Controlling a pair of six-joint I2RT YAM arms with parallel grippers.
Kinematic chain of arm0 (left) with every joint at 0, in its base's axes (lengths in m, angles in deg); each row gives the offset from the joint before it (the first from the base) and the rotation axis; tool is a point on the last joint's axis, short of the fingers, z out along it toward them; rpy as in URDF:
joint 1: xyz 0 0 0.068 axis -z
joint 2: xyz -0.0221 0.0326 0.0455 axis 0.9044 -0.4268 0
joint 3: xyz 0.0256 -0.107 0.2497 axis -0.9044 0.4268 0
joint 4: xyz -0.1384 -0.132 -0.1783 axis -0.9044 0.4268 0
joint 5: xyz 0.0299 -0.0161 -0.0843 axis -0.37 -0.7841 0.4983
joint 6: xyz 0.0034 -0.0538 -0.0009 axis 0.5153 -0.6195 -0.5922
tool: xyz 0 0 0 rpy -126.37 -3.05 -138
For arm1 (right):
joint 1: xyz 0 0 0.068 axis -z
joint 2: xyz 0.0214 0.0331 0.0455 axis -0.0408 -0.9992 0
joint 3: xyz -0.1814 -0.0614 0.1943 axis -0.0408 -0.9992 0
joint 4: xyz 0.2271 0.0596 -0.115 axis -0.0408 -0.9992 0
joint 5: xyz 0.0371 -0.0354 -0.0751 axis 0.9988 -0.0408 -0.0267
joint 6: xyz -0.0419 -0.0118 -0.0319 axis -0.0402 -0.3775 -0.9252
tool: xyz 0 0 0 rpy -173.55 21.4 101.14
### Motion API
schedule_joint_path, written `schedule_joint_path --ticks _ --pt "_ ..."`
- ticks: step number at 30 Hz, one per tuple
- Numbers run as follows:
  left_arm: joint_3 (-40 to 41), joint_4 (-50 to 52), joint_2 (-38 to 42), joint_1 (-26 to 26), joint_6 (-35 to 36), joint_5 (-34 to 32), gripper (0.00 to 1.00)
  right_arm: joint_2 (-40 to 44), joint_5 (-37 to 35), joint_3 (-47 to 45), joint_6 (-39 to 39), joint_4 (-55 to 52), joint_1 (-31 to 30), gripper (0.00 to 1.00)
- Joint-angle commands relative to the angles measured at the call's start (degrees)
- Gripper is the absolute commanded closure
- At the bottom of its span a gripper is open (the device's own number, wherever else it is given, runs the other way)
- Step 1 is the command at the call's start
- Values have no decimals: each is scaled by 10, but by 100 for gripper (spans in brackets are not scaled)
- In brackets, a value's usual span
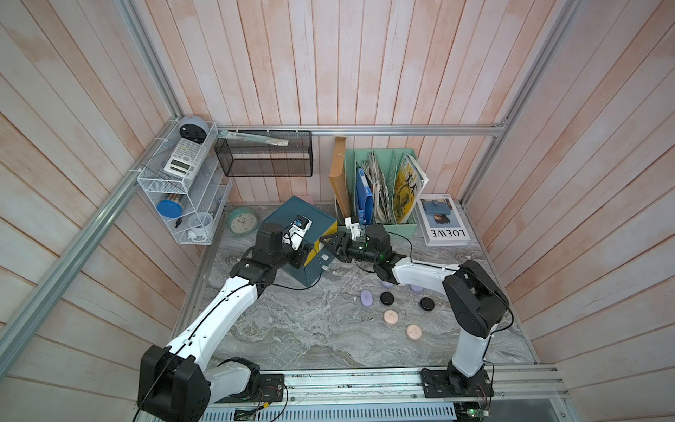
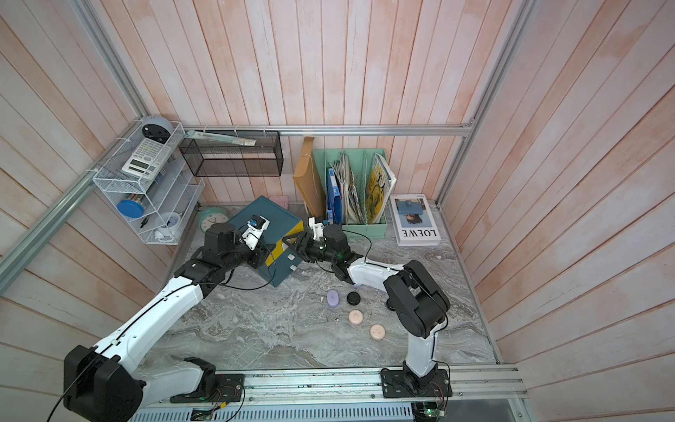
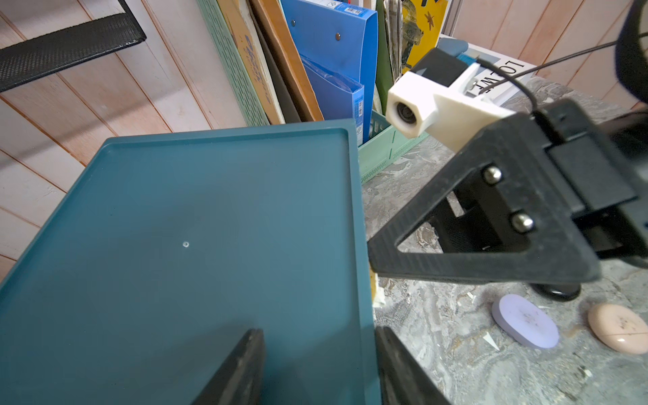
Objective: Put the bluetooth earphones in the drawer according to color
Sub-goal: Open the drawer in the storage box.
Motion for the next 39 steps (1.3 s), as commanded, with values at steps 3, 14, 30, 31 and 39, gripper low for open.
schedule_joint_path --ticks 3,14,30,31,39 --pt "9 63 -24 -7 -1 -34 46 -15 6 6 17 9 -4 43" --pt "5 70 -32 -7 -2 -22 46 -32 7 -9 56 71 -5 57" --pt "6 68 -30 -7 -2 -17 46 -32 14 -25 62 97 3 86" --pt "7 67 -29 -7 -2 -16 45 -33 17 -25 63 98 5 88" --pt "11 63 -19 -7 0 -16 44 -23 20 -52 70 117 22 99"
